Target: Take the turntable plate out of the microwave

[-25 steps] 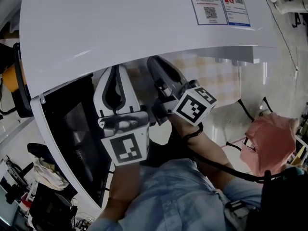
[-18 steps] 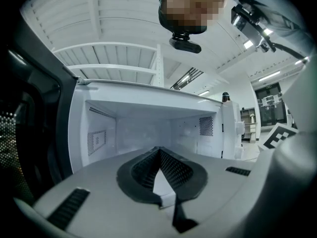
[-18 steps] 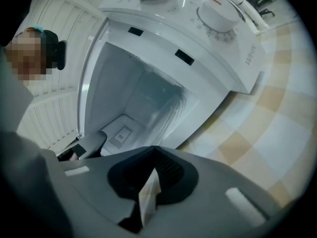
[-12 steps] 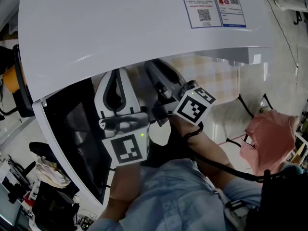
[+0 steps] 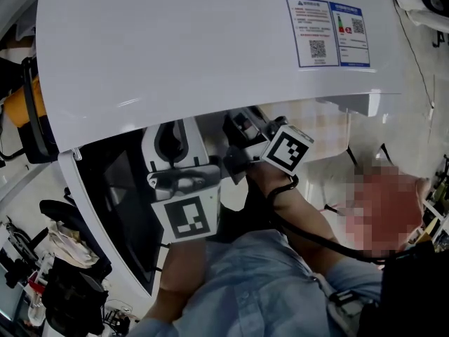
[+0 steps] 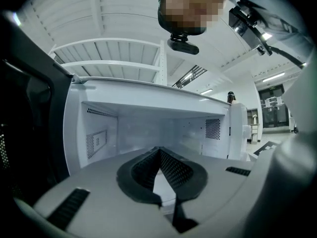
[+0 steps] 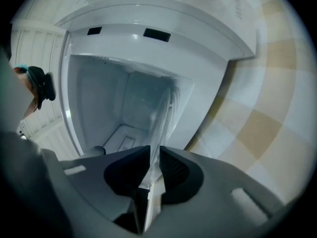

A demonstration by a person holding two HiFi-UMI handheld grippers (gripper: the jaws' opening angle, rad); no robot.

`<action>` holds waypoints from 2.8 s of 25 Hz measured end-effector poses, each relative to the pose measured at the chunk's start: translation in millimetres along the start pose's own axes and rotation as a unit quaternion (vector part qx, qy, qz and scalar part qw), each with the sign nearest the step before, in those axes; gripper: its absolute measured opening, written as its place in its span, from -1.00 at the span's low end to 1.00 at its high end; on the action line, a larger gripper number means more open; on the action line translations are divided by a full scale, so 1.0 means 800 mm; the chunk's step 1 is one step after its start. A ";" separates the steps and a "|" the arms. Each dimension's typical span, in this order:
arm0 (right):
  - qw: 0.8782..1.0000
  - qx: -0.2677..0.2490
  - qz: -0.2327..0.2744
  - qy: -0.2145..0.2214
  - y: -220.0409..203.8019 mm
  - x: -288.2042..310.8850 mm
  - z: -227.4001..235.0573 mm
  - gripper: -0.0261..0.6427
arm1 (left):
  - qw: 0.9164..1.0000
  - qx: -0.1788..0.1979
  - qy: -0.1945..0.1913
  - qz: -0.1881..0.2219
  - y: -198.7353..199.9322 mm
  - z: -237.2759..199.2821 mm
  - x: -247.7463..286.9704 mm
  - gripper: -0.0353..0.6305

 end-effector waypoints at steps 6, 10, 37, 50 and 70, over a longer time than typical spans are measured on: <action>1.000 0.021 0.005 0.019 0.000 -0.004 0.000 -0.79 | 1.000 0.001 -0.002 -0.001 0.001 -0.001 -0.002 -0.87; 1.000 0.025 0.005 0.015 -0.008 -0.018 0.004 -0.79 | 1.000 0.000 -0.007 -0.004 -0.001 0.001 -0.006 -0.87; 0.999 0.025 -0.021 0.035 -0.007 0.007 0.007 -0.75 | 1.000 0.000 -0.008 0.004 0.004 -0.006 0.003 -0.87; 0.998 0.055 -0.011 0.026 -0.028 -0.035 0.019 -0.76 | 1.000 -0.001 -0.022 -0.005 0.003 0.009 -0.016 -0.87; 0.996 0.069 -0.039 0.047 -0.019 0.017 0.010 -0.49 | 1.000 0.001 -0.005 0.000 0.007 -0.013 -0.002 -0.87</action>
Point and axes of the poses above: the fingertips, and each gripper's own axes: x forward along the fingers, z to its right, y out of its top, the point moved 5 cm from there along -x, backward along the fingers, and after that the axes turned 13 degrees about x, right-handed, at the moved point
